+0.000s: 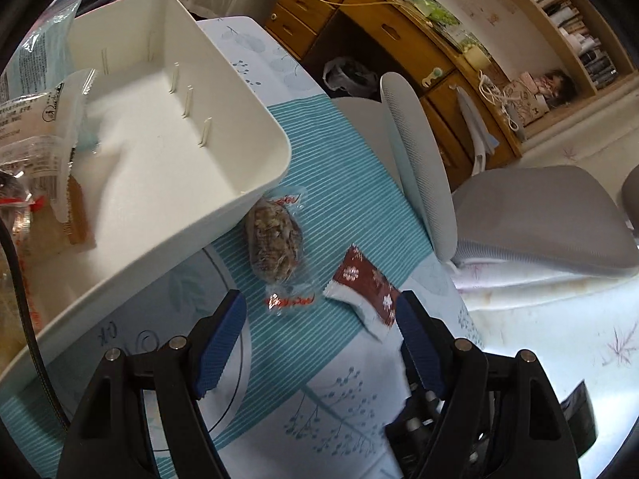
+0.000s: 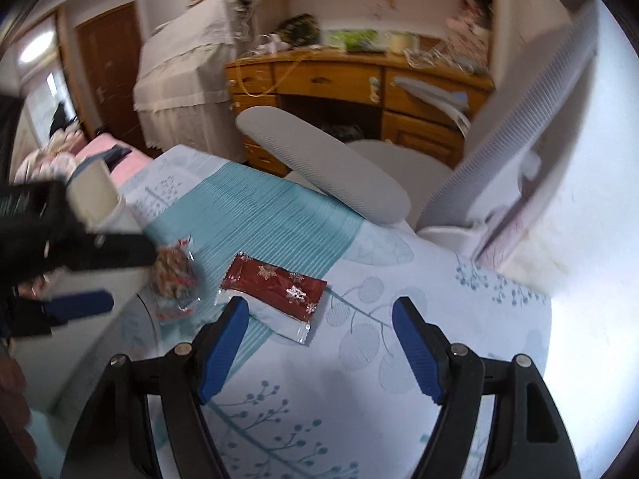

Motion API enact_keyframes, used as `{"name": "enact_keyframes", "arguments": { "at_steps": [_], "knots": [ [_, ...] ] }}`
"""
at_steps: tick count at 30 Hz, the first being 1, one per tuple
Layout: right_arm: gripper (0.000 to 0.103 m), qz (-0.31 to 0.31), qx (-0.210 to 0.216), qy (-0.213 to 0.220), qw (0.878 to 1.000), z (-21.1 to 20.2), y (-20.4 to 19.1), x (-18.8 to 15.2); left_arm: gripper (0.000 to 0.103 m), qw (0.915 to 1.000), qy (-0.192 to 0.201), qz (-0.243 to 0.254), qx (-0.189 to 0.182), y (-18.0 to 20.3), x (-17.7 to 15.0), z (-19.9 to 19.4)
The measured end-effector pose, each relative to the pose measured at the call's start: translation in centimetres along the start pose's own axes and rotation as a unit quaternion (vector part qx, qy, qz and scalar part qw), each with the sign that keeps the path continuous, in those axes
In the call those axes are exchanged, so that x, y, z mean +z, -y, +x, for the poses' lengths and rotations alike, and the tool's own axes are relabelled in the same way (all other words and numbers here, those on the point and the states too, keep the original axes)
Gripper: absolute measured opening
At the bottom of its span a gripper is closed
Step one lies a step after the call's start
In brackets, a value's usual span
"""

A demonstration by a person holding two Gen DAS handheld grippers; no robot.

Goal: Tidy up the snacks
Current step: 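Move both open grippers toward the red snowflake candy and remaining nut bag, then grasp the red snowflake candy with the right gripper while the left grasps the nut candy bag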

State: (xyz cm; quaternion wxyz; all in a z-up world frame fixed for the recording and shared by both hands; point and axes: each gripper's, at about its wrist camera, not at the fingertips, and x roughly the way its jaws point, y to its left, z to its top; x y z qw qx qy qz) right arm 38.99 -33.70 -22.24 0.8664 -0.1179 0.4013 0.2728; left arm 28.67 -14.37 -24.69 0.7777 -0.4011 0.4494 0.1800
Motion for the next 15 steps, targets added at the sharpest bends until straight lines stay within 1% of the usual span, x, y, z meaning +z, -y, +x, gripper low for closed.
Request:
{"name": "enact_keyframes", "arguments": {
  "at_steps": [3, 5, 8, 11, 13, 15],
  "knots": [
    [0.075, -0.036, -0.003, 0.004, 0.999, 0.8, -0.8, -0.4, 0.076, 0.9997, 0.012, -0.014, 0.014, 0.2, 0.3, 0.8],
    [0.075, -0.059, -0.010, 0.005, 0.998, 1.2, -1.6, -0.5, 0.076, 0.9996, 0.009, -0.019, 0.021, 0.3, 0.6, 1.3],
    [0.074, -0.088, -0.006, 0.006, 0.996, 2.0, -2.8, -0.6, 0.076, 0.9993, 0.006, -0.019, 0.032, 0.4, 1.1, 2.1],
    [0.071, -0.119, -0.005, 0.004, 0.993, 2.9, -4.0, -0.6, 0.076, 0.9987, 0.001, -0.028, 0.042, 0.3, 1.6, 2.8],
    [0.068, -0.135, -0.011, -0.002, 0.991, 3.5, -4.6, -0.7, 0.076, 0.9981, -0.009, -0.036, 0.050, 0.1, 1.7, 3.4],
    [0.065, -0.147, -0.013, -0.006, 0.989, 4.0, -5.2, -0.8, 0.073, 0.9972, -0.009, -0.042, 0.062, -0.1, 1.8, 3.7]
  ]
}}
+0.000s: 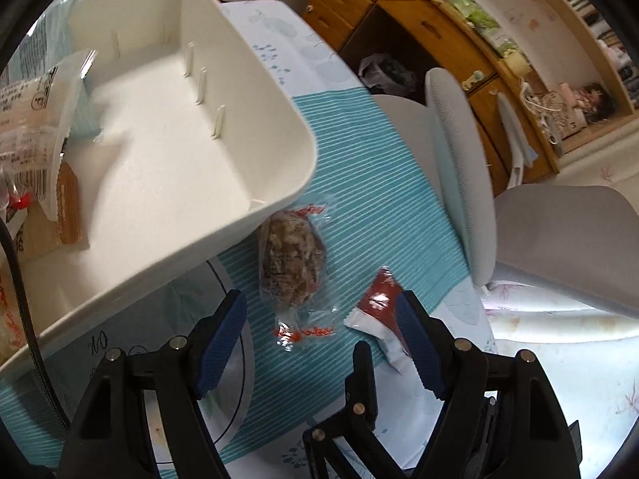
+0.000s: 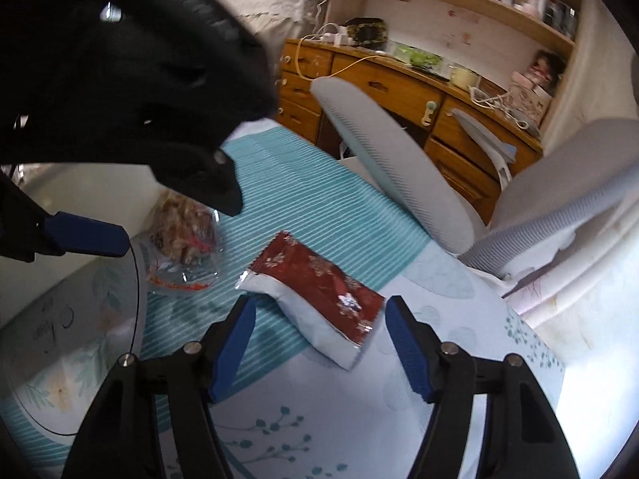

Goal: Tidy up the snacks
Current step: 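Grasp the red snowflake candy with the right gripper while the left grasps the nut candy bag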

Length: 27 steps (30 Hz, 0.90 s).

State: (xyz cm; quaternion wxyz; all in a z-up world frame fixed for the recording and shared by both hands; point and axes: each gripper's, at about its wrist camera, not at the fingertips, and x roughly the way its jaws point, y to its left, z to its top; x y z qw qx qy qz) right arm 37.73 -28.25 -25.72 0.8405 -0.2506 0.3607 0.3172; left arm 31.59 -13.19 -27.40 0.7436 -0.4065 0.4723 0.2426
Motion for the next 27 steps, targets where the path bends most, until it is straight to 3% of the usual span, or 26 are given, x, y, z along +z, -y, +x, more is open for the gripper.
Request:
{"name": "enact_keyframes", "arguments": {
  "at_steps": [4, 6, 12, 17, 21, 27],
  "knots": [
    [0.050, -0.005, 0.004, -0.009, 1.000, 0.9, -0.2, 0.1, 0.073, 0.9999, 0.007, -0.005, 0.006, 0.0, 0.4, 0.7],
    [0.037, 0.005, 0.010, -0.010, 1.000, 1.1, 0.2, 0.3, 0.073, 1.0000, 0.004, -0.004, 0.005, 0.1, 0.7, 1.0],
    [0.022, 0.030, 0.025, -0.025, 0.999, 1.1, 0.7, 0.2, 0.069, 0.9991, -0.016, -0.002, 0.040, 0.4, 1.8, 2.2],
    [0.013, 0.044, 0.032, -0.034, 0.998, 0.6, 1.1, -0.1, 0.068, 0.9980, -0.008, -0.013, 0.062, -0.1, 2.0, 2.5],
    [0.009, 0.059, 0.032, -0.038, 0.997, 0.3, 1.3, -0.4, 0.058, 0.9959, -0.013, -0.014, 0.088, -0.1, 2.2, 3.3],
    [0.007, 0.092, 0.033, -0.034, 0.995, -0.5, 1.9, -0.5, 0.045, 0.9969, -0.020, -0.007, 0.075, 0.2, 2.9, 4.1]
  ]
}}
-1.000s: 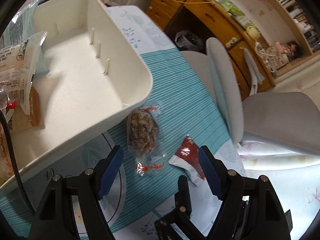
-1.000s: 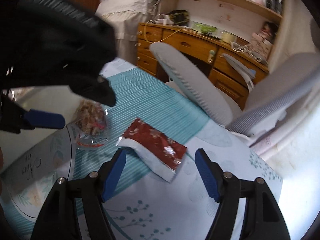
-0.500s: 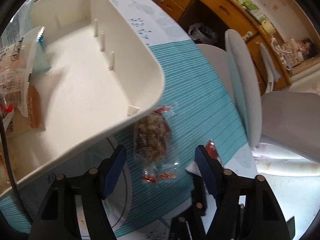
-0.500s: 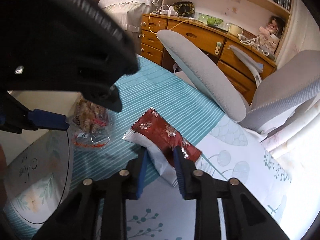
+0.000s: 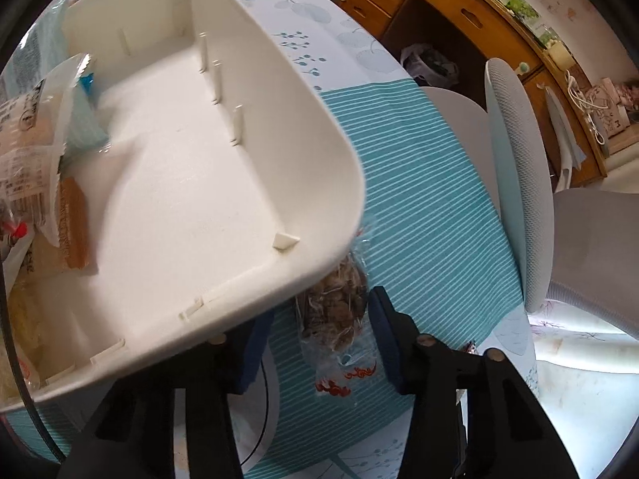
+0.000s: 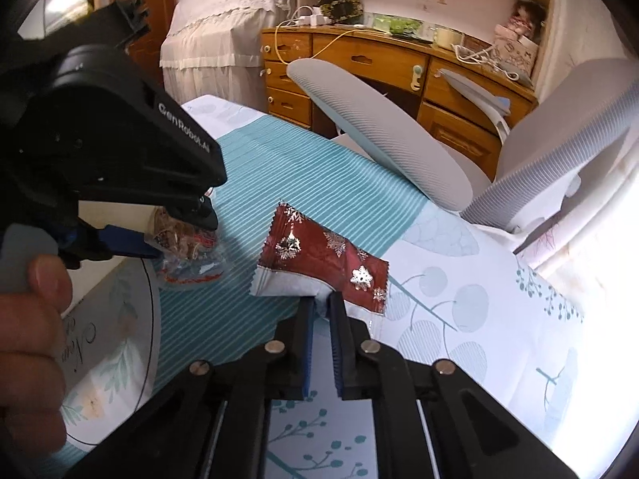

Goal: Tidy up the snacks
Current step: 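Grasp the red snowflake candy with the right gripper while the left grasps the nut candy bag, then lift both candies and carry them over the white tray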

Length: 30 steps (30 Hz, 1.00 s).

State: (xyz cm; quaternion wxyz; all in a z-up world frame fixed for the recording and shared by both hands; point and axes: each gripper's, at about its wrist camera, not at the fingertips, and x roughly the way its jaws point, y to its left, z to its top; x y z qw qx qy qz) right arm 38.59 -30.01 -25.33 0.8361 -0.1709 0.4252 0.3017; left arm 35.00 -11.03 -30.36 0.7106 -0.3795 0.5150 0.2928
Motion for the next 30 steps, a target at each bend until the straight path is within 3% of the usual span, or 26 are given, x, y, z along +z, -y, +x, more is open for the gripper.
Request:
{"name": "enact_keyframes", "arguments": {
  "at_steps": [2, 12, 20, 24, 30],
  "knots": [
    [0.007, 0.006, -0.001, -0.002, 1.000, -0.2, 0.0, -0.2, 0.038, 0.9999, 0.000, 0.007, -0.009, 0.2, 0.2, 0.1],
    [0.007, 0.045, 0.001, -0.009, 0.999, -1.4, 0.7, -0.6, 0.037, 0.9985, 0.001, 0.053, 0.009, 0.8, -1.0, -0.4],
    [0.007, 0.094, -0.009, -0.016, 0.995, -3.2, 1.0, -2.2, 0.037, 0.9942, -0.044, 0.094, 0.028, -0.6, -2.5, -1.5],
    [0.007, 0.112, -0.002, -0.022, 0.993, -4.5, 0.6, -3.4, 0.037, 0.9879, -0.084, 0.125, 0.037, -1.1, -4.1, -2.3],
    [0.007, 0.135, 0.004, -0.042, 0.990, -6.8, -0.3, -4.9, 0.037, 0.9740, -0.111, 0.194, 0.041, -1.5, -6.7, -4.8]
  ]
}}
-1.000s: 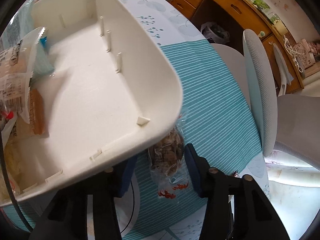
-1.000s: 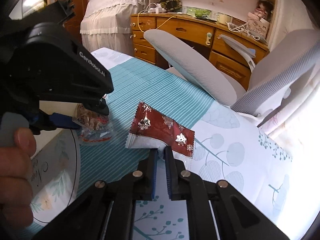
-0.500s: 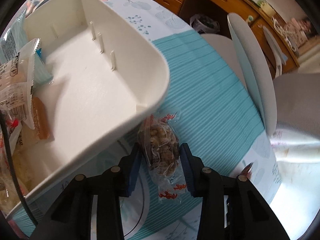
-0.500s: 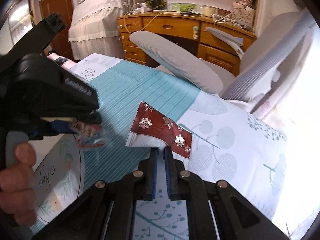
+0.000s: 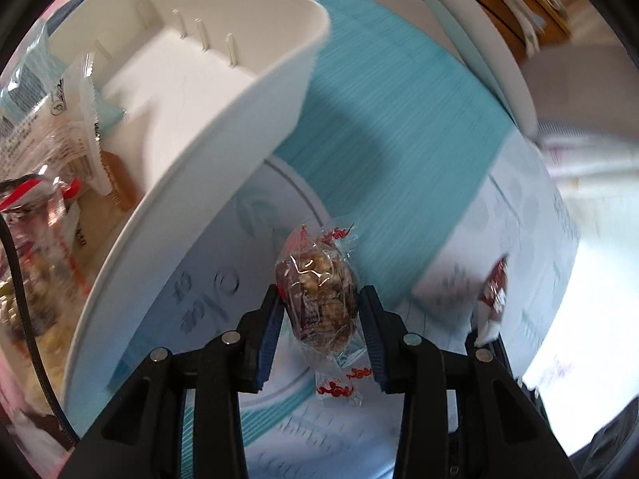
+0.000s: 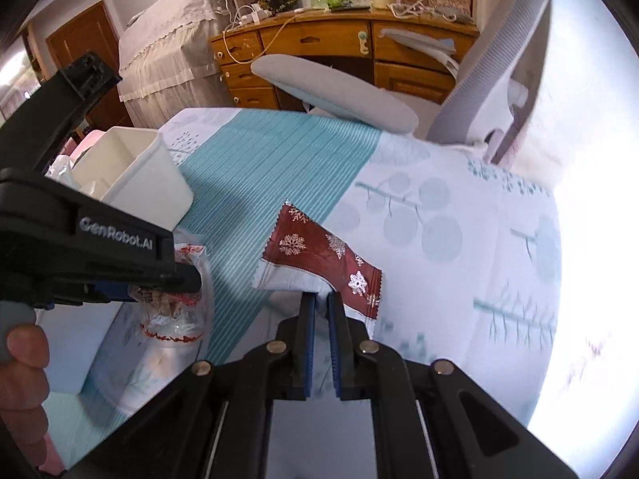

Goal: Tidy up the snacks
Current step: 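Lift both candies and carry them over the white tray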

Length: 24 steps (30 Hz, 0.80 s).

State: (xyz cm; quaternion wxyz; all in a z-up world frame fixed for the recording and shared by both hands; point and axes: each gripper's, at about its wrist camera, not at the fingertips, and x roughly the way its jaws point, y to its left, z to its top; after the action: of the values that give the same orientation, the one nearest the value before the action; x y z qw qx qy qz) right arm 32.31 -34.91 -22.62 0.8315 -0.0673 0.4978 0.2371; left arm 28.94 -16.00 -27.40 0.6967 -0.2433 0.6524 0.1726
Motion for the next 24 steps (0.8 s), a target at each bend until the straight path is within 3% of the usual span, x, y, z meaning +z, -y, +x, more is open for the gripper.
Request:
{"name": "enact_keyframes", "arguments": {
  "at_steps": [7, 13, 24],
  "knots": [
    [0.007, 0.021, 0.012, -0.021, 1.000, -2.6, -0.7, -1.6, 0.037, 0.9953, -0.006, 0.096, -0.013, 0.0, -3.4, -3.8],
    [0.007, 0.028, 0.013, -0.013, 0.999, -5.0, -2.2, -2.1, 0.037, 0.9888, -0.005, 0.149, -0.013, 0.1, -4.4, -7.2],
    [0.007, 0.015, 0.018, 0.035, 0.999, -10.9, -7.4, -1.2, 0.037, 0.9695, 0.065, 0.227, -0.065, -1.5, -5.7, -16.0]
  ]
}}
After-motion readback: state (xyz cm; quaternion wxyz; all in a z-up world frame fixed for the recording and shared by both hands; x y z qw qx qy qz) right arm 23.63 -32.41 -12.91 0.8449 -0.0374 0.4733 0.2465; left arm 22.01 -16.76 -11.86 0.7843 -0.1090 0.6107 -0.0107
